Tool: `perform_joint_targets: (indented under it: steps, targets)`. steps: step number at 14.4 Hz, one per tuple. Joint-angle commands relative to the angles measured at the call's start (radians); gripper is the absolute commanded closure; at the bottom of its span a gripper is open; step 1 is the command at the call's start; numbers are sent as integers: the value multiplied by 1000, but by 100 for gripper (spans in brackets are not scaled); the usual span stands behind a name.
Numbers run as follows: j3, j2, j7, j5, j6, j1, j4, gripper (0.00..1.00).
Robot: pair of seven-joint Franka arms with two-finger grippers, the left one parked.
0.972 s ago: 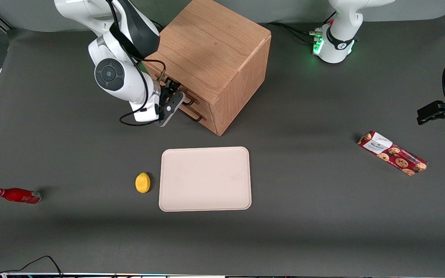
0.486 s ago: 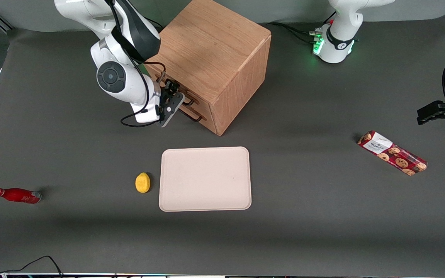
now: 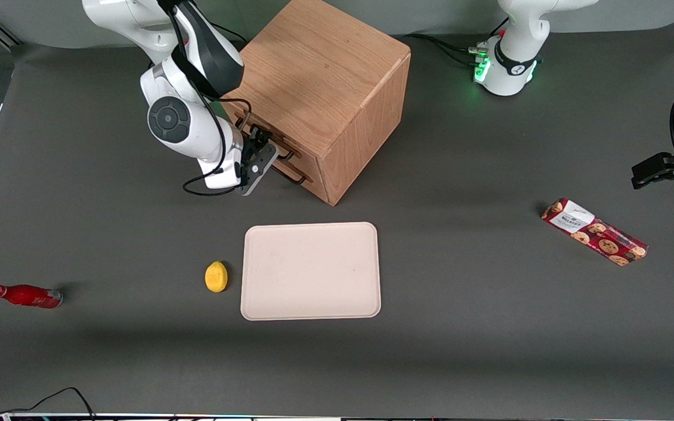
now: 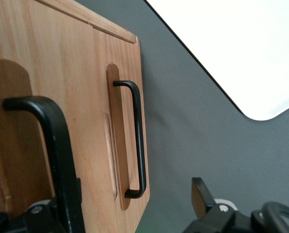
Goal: Open upper drawer
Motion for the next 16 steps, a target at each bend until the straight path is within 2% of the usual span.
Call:
perform_joint_targets:
  steps: [1, 4, 16]
  targets:
    - [-12, -3, -32, 12, 29, 0, -13, 0]
    - [-15, 4, -32, 6, 53, -7, -14, 0]
    - [-136, 21, -118, -2, 98, -8, -4, 0]
